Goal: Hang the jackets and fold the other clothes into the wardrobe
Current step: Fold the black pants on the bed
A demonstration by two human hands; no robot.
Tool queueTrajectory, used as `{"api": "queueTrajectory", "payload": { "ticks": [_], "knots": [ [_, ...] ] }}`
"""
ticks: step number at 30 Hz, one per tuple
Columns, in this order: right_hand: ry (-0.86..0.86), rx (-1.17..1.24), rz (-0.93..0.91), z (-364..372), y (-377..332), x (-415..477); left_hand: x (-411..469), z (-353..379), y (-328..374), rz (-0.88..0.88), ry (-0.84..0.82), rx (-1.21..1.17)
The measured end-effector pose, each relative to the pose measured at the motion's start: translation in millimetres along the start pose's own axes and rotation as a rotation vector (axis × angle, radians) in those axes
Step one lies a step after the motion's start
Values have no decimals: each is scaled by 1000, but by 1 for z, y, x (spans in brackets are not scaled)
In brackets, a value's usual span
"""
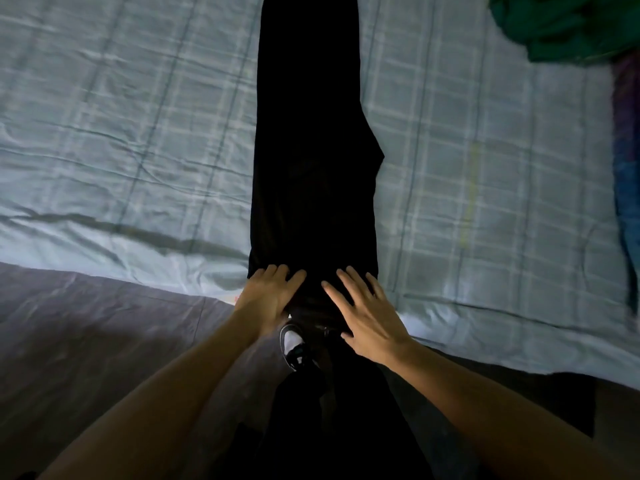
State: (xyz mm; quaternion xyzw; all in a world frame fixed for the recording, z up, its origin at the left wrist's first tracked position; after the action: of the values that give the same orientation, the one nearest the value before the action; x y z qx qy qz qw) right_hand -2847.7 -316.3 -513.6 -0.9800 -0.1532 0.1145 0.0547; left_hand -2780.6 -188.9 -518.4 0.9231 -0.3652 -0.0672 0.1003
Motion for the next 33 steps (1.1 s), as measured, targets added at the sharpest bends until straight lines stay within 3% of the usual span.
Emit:
{"api": "queueTrajectory", "payload": {
  "ticks": [4, 10, 12, 15, 17, 18, 21, 25, 27, 29, 33],
  "knots": [
    [90, 33, 50, -22, 6, 24, 23, -32, -13, -77, -58, -193],
    [164, 436, 198, -93, 52, 93, 67, -81, -56, -267, -85, -405],
    [285, 428, 280, -127, 83, 128, 92, -110, -84, -400, 175, -443],
    [683, 613, 596, -178, 145, 162, 112, -158, -120, -591, 692, -445],
    [790, 753, 762, -182, 168, 170, 117, -167, -122, -613, 818, -435],
    [799, 730, 752, -180, 168, 171, 117, -165, -119, -594, 821, -424],
    [768, 476, 433, -162, 133, 167, 111, -132, -97, -445, 699, -306],
    [464, 240, 30, -85, 74, 154, 95, -43, -67, -167, 264, -72],
    [277, 104, -11, -46, 63, 151, 88, -5, -66, -134, 63, 50],
    [187, 21, 43, -29, 70, 158, 93, 4, -72, -167, 54, 83],
    [216, -33, 112, -27, 82, 180, 122, 2, -93, -326, 63, 92]
  ]
}}
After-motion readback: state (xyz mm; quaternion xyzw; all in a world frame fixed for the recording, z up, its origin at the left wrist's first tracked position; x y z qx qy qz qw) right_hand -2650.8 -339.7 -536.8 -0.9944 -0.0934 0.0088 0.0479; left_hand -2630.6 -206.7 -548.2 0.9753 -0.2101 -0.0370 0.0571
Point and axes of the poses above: each hand's wrist, its own x-axis towards the middle knuckle, its own z-axis out of the palm, y = z × x, the point moved 8 cm from there along x, towards the middle knuckle, and after that the axes turned 11 degrees about y, right-handed, at the moved point
